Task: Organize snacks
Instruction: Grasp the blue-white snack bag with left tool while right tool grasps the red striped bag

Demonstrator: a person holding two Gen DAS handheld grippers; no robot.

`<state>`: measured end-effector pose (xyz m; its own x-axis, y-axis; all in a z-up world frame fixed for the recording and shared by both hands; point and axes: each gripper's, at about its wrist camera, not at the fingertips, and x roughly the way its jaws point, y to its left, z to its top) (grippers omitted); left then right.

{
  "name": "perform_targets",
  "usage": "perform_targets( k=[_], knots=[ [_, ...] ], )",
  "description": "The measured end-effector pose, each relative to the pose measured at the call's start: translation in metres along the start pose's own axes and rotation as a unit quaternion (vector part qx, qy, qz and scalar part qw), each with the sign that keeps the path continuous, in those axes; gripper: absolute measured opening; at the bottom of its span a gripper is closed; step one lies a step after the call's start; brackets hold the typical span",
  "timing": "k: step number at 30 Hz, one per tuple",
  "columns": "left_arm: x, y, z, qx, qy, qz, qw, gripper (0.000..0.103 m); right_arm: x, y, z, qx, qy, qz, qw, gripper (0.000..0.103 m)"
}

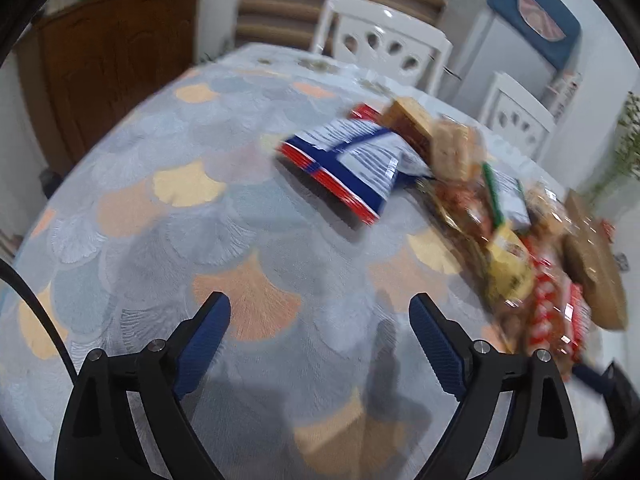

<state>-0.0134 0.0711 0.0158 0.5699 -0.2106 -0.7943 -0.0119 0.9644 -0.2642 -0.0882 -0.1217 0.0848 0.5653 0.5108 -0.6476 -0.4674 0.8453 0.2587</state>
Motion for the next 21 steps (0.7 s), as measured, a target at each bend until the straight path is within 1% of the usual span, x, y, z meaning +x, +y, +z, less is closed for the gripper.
perform_targets(
  k=[1,2,3,4,5,6,7,8,10,11,12,14,15,17,19,21],
  knots=[
    [-0.003,-0.001,0.006,0.006,0.01,-0.02,0.9997,0.09,-0.008,-0.007,0.002,0.004,-0.009,-0.016,1.0,0.097],
    [-0.006,-0.003,0.011,0.012,0.013,-0.031,0.9994,0.09,-0.015,-0.016,0.006,0.005,-0.013,-0.034,0.999,0.097],
    [-0.012,-0.008,0.024,0.034,0.007,-0.042,0.9985,0.091,-0.018,-0.022,0.009,0.004,-0.012,-0.046,0.999,0.097],
    [-0.016,-0.012,0.033,0.051,-0.003,-0.041,0.9979,0.092,-0.02,-0.03,0.014,0.002,-0.006,-0.06,0.998,0.097],
    [-0.018,-0.016,0.044,0.07,-0.016,-0.034,0.9969,0.1,-0.02,-0.038,0.018,0.0,0.003,-0.069,0.998,0.097],
    [-0.015,-0.02,0.061,0.094,-0.027,-0.029,0.9948,0.103,-0.019,-0.044,0.022,-0.005,0.014,-0.078,0.997,0.097],
    [-0.009,-0.022,0.071,0.11,-0.028,-0.031,0.9931,0.103,-0.017,-0.051,0.027,-0.012,0.023,-0.084,0.996,0.097],
    [0.0,-0.024,0.081,0.124,-0.021,-0.03,0.9916,0.103,-0.017,-0.057,0.029,-0.019,0.027,-0.086,0.996,0.097],
    [0.033,-0.029,0.1,0.154,0.009,-0.008,0.988,0.102,-0.012,-0.067,0.035,-0.032,0.039,-0.078,0.996,0.097],
    [0.043,-0.029,0.105,0.163,0.02,-0.01,0.9864,0.102,-0.007,-0.072,0.036,-0.036,0.048,-0.071,0.996,0.097],
    [0.059,-0.032,0.11,0.176,0.039,-0.015,0.9836,0.102,-0.002,-0.076,0.034,-0.038,0.061,-0.065,0.995,0.097],
    [0.073,-0.034,0.114,0.188,0.06,-0.031,0.9799,0.102,0.005,-0.081,0.036,-0.042,0.071,-0.061,0.995,0.097],
    [0.08,-0.037,0.114,0.201,0.072,-0.037,0.9763,0.102,0.009,-0.083,0.037,-0.042,0.077,-0.046,0.995,0.097],
    [0.084,-0.04,0.11,0.217,0.074,-0.032,0.9727,0.102,0.016,-0.085,0.036,-0.044,0.09,-0.031,0.995,0.097],
    [0.083,-0.044,0.101,0.23,0.074,-0.038,0.9696,0.102,0.022,-0.083,0.035,-0.053,0.101,-0.034,0.993,0.097],
    [0.08,-0.045,0.091,0.239,0.072,-0.036,0.9678,0.087,0.027,-0.081,0.032,-0.06,0.115,-0.03,0.991,0.097]
  ],
)
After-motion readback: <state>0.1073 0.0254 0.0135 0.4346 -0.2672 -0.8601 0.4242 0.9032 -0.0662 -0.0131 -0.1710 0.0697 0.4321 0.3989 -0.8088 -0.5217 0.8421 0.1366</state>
